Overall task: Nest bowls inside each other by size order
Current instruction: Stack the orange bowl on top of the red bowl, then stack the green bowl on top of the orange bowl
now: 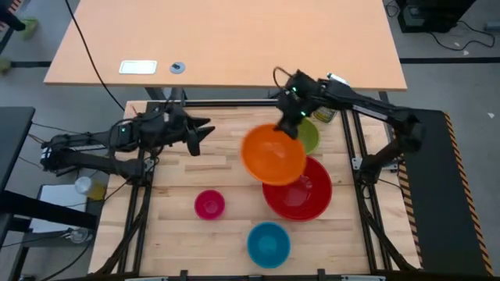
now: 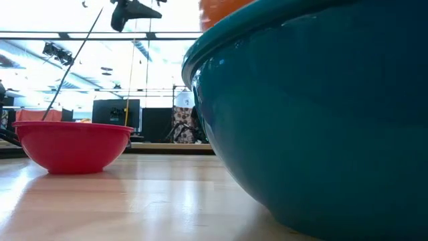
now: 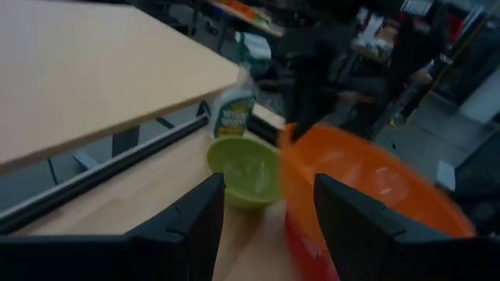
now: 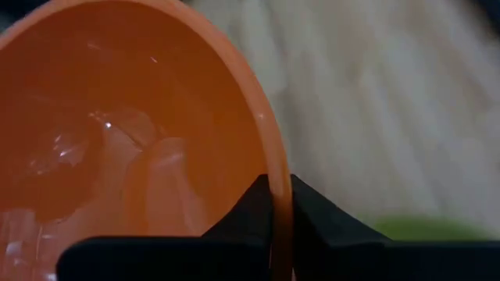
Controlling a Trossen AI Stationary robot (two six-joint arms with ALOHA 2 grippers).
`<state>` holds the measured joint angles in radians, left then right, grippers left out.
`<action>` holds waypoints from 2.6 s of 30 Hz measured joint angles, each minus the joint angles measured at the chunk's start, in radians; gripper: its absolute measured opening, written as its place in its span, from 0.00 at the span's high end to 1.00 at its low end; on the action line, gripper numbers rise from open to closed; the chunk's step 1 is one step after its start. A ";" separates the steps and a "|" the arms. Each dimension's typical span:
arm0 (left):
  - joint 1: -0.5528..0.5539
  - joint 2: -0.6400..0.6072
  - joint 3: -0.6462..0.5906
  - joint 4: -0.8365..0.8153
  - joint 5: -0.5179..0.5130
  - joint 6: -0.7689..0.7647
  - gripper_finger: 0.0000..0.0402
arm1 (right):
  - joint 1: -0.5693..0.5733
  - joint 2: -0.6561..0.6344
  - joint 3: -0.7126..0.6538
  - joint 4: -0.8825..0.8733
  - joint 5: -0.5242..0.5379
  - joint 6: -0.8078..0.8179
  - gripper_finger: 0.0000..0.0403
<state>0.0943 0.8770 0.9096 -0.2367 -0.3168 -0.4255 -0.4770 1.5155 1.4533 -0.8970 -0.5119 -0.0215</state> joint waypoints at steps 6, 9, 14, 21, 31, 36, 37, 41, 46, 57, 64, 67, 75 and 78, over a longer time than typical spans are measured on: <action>-0.020 0.100 0.000 0.041 0.000 -0.014 0.50 | 0.085 -0.077 -0.105 -0.151 0.045 -0.040 0.91; -0.020 0.151 0.000 0.117 0.001 -0.016 0.50 | 0.109 -0.095 -0.211 -0.138 0.138 -0.042 0.91; -0.024 0.208 0.000 0.260 0.001 -0.011 0.50 | 0.117 -0.098 -0.353 -0.039 0.259 -0.065 0.89; -0.057 0.252 0.000 0.291 0.001 -0.056 0.50 | 0.118 -0.095 -0.376 -0.040 0.225 -0.080 0.68; -0.081 0.260 0.000 0.303 0.000 -0.087 0.50 | 0.099 -0.190 -0.262 -0.204 0.350 0.072 0.44; -0.089 0.252 0.000 0.347 -0.001 -0.073 0.50 | -0.024 -0.300 -0.383 -0.202 0.451 0.214 0.45; -0.094 0.252 0.000 0.348 -0.001 -0.070 0.50 | -0.046 -0.327 -0.415 -0.190 0.479 0.250 0.45; -0.102 0.256 0.000 0.354 0.000 -0.064 0.50 | -0.110 -0.437 -0.558 -0.090 0.518 0.428 0.47; -0.101 0.257 0.000 0.353 0.000 -0.068 0.50 | -0.168 -0.533 -0.743 0.010 0.523 0.580 0.46; -0.103 0.257 0.000 0.340 0.000 -0.132 0.50 | -0.216 -0.598 -1.054 0.539 0.492 0.786 0.35; -0.102 0.257 0.000 0.337 0.000 -0.140 0.50 | -0.219 -0.513 -1.135 0.695 0.542 0.792 0.49; -0.102 0.257 0.000 0.338 0.000 -0.140 0.50 | -0.219 -0.495 -1.137 0.740 0.542 0.790 0.63; -0.088 0.257 0.000 0.338 0.000 -0.140 0.50 | -0.220 -0.497 -1.075 0.812 0.538 0.770 0.95; -0.075 0.257 0.000 0.342 0.000 -0.140 0.50 | -0.219 -0.498 -1.024 0.812 0.542 0.750 0.92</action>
<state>0.0189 1.1343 0.9096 0.1050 -0.3172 -0.5652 -0.6960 1.0177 0.4295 -0.0853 0.0306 0.7282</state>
